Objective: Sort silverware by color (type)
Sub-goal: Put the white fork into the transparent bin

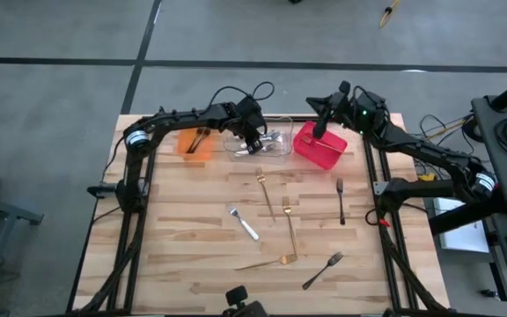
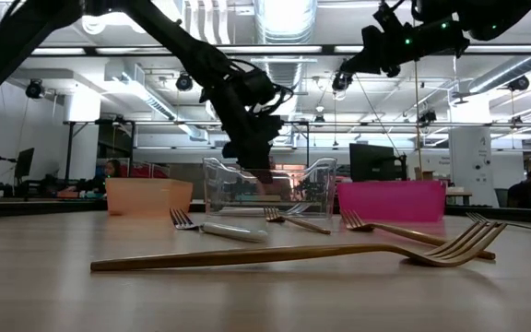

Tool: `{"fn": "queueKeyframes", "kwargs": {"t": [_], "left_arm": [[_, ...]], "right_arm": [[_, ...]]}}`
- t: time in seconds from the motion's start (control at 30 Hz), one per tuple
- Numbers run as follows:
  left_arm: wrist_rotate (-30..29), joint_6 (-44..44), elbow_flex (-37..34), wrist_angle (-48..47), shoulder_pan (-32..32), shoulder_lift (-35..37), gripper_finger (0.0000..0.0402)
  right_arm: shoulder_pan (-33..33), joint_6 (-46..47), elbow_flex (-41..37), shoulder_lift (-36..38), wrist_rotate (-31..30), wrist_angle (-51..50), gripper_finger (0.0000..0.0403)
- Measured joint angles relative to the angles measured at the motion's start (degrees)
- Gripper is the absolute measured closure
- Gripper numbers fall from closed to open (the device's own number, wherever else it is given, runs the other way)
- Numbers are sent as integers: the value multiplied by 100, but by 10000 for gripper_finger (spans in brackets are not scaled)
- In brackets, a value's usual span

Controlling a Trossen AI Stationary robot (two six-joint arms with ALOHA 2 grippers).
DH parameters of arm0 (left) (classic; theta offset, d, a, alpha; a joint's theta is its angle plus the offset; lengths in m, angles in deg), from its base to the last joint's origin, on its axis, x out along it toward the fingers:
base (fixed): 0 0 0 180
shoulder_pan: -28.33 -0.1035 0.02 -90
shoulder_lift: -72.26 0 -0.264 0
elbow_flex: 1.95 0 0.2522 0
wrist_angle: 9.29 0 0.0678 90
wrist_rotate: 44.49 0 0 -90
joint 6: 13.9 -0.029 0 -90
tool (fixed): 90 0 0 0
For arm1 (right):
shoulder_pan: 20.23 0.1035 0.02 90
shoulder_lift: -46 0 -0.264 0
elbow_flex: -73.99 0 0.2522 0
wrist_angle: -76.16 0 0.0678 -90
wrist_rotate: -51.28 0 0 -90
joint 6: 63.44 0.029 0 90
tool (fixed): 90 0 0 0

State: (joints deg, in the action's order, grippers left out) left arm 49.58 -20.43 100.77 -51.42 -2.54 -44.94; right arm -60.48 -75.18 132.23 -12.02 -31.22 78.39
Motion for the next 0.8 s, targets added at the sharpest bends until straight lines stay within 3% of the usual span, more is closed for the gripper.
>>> {"fn": "queueKeyframes", "kwargs": {"t": [0.33,0.8], "left_arm": [[-175,60,40,4,0,-226,325],[-214,-1204,-44,131,0,-236,311]], "right_arm": [[-436,165,36,4,-1,40,394],[-441,123,36,-46,-2,42,394]]}}
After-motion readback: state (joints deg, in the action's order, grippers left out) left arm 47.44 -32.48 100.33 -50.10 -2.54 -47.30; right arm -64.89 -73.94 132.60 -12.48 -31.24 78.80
